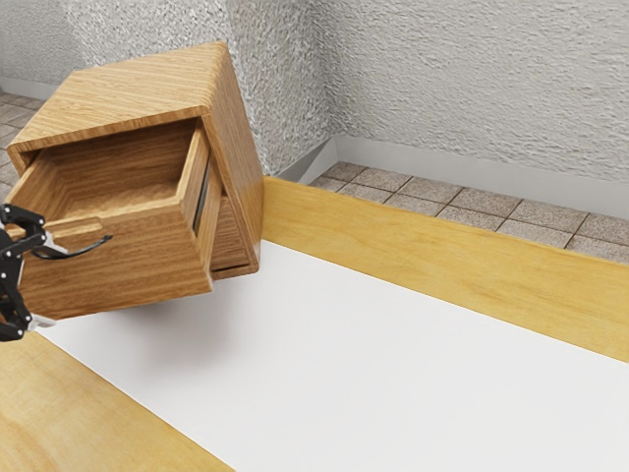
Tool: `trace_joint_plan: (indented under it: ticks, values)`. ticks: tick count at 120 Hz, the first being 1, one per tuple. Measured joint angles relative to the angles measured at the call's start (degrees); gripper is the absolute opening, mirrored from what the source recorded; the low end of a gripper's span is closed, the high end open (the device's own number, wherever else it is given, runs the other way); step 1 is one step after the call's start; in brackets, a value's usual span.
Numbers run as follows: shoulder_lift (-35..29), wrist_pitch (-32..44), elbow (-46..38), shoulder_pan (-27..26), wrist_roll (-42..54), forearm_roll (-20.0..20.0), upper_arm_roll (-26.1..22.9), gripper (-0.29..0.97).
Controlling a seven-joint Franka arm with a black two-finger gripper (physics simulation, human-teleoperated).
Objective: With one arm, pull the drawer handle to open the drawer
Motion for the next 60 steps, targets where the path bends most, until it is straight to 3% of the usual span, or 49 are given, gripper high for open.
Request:
trace_joint_plan:
  ticks: [30,48,60]
  values:
    - [-4.97,-0.47,-2.95,0.01,-0.04,-0.12,-1.82,0.65]
    - [-6.22,-0.97,-2.98,1.97,-0.09,-0.77,-7.32,0.65]
    - [-5.53,-2.7,-0.16,3.56,-0.17,-1.69,-13.88,0.65]
